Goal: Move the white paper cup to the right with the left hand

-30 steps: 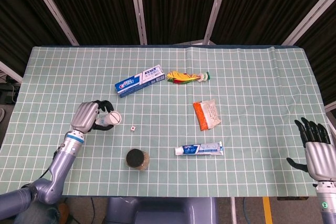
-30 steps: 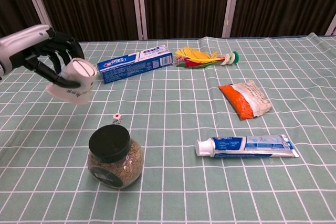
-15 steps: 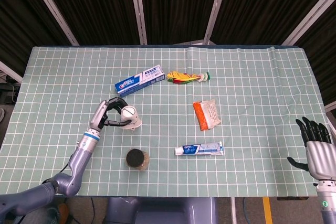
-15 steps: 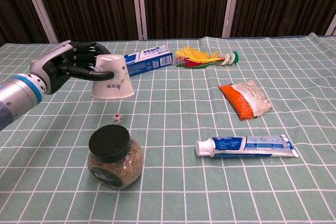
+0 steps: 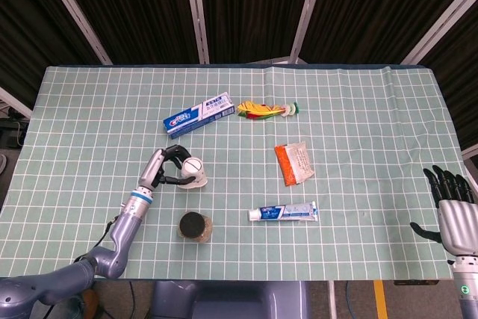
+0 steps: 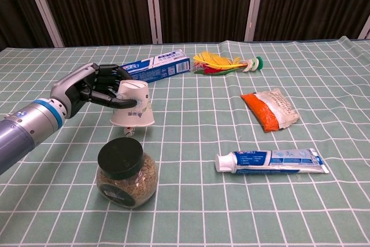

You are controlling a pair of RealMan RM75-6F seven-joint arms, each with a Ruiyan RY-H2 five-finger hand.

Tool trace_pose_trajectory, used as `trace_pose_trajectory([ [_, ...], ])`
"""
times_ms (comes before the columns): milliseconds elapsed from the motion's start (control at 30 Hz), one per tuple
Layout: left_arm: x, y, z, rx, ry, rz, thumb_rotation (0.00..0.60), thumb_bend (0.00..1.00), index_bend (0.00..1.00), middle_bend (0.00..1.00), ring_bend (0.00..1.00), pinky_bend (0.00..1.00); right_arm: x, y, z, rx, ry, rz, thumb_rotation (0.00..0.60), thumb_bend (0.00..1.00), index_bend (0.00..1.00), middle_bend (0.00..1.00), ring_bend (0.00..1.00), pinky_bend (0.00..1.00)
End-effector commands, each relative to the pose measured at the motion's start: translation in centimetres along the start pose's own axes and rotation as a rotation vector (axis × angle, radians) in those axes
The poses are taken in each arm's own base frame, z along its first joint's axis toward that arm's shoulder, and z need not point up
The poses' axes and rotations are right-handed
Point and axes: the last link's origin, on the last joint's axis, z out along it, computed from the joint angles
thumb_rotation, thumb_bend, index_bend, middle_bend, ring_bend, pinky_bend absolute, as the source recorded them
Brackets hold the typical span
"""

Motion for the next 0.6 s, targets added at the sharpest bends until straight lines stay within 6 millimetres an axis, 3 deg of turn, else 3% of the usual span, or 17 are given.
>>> trace_pose_trajectory([
  [33, -0.2, -0.2, 0.1, 0.008, -0.002, -0.004, 0.600, 0.00, 0.48, 0.47, 0.44, 0.49, 0.0, 0.0, 0.0, 0.000, -0.002, 0.001, 0.600, 0.00, 0.01, 0.00, 0.00, 0.00],
  [200, -0.4, -0.3, 0.1, 0.009, -0.007, -0.002, 0.600, 0.00, 0.46, 0.44, 0.40, 0.44, -0.1, 0.1, 0.1, 0.000, -0.005, 0.002, 0.600, 0.00, 0.01, 0.00, 0.00, 0.00],
  [367, -0.5, -0.6, -0.3, 0.014, -0.066, 0.015, 0.600, 0.00, 0.19, 0.08, 0.02, 0.07, -0.1, 0.0, 0.1, 0.002, -0.002, 0.000, 0.600, 0.00, 0.01, 0.00, 0.00, 0.00],
  [467, -0.3, -0.7, -0.7, 0.001, -0.072, 0.037, 0.600, 0.00, 0.09, 0.00, 0.00, 0.00, -0.2, 0.0, 0.1, 0.002, -0.003, -0.003, 0.600, 0.00, 0.01, 0.00, 0.00, 0.00],
  [600, 0.3, -0.3, -1.2, -0.024, -0.058, 0.029, 0.600, 0.00, 0.05, 0.00, 0.00, 0.00, -0.2, -0.1, 0.1, 0.006, -0.004, -0.005, 0.600, 0.00, 0.01, 0.00, 0.00, 0.00],
])
